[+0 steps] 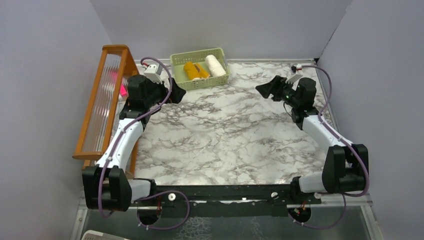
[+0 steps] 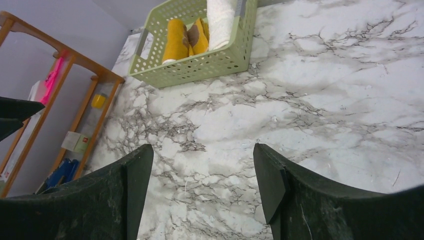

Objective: Roll the towels
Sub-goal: Reset both arms

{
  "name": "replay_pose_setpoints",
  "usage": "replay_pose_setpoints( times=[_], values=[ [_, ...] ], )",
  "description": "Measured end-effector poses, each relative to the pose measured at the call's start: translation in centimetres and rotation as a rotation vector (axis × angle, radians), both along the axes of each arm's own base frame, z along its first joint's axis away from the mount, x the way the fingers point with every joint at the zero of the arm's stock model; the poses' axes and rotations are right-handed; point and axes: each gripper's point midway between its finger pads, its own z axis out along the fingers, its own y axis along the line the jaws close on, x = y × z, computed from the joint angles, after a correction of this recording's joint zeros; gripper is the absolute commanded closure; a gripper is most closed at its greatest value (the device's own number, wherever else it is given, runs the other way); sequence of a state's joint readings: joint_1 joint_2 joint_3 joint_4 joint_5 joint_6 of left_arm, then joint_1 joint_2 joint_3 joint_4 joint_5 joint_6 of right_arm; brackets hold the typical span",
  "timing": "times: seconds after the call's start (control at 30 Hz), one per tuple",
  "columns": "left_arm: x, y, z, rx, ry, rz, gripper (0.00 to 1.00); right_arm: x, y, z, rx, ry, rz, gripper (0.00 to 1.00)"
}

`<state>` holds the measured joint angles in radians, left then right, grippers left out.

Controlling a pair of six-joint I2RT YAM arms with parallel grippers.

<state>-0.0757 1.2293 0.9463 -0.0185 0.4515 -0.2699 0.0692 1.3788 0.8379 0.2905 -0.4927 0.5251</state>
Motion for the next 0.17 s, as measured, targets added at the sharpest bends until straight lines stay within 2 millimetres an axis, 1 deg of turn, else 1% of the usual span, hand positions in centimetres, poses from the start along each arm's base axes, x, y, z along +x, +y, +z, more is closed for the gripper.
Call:
replay_pose_setpoints(
  times=[0.07,0.17],
  values=[
    [0.15,0.02,0.24,-0.001,-0.012,0.002,0.01,-0.02,-0.15,-0.21,-0.004,0.002,-0.009,0.27],
    [0.38,0.01,0.67,-0.003,-0.032,0.003,0.01,-0.26,-0.37,0.08,-0.013,-0.013,-0.019,0.26]
  ],
)
